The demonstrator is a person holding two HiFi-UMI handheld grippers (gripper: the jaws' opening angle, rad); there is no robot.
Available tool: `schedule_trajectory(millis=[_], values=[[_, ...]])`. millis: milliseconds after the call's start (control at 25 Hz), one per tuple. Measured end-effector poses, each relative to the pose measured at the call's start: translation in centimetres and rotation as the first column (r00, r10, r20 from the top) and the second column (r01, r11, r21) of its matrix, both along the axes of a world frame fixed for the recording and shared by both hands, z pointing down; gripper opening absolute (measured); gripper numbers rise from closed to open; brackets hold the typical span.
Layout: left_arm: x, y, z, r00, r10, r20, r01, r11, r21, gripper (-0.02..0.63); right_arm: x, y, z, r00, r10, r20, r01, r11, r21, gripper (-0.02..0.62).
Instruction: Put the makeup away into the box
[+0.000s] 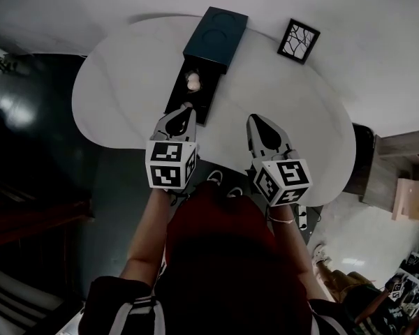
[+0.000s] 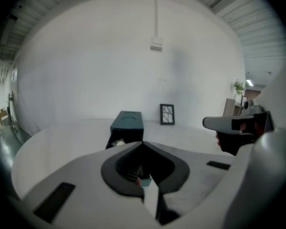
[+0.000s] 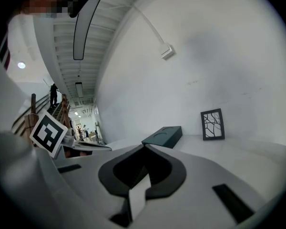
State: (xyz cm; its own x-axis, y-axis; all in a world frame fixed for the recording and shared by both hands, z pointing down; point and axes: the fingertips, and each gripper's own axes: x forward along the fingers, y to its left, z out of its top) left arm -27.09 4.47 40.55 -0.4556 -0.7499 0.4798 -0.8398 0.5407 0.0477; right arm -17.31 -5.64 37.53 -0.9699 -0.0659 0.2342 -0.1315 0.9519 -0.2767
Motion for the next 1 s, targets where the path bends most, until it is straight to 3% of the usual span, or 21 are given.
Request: schedule_trajectory(millis=[520,1000], values=[[3.9,1.3,-2.4,0.999,-0.003,0.037,-0.001,0.994,0.106,0.023,2.8,1.9,-0.1,0.999,-0.032,-0.029,0.033,0.999,0.043,0.015],[6.5,3.2,-3.9,0.997,-0.053,0.053,0.044,0.987,0.155,0.021,4.9,3.2,-0.8,0.998,-0.071,0.000,0.070,0.997,0.043,0.014]])
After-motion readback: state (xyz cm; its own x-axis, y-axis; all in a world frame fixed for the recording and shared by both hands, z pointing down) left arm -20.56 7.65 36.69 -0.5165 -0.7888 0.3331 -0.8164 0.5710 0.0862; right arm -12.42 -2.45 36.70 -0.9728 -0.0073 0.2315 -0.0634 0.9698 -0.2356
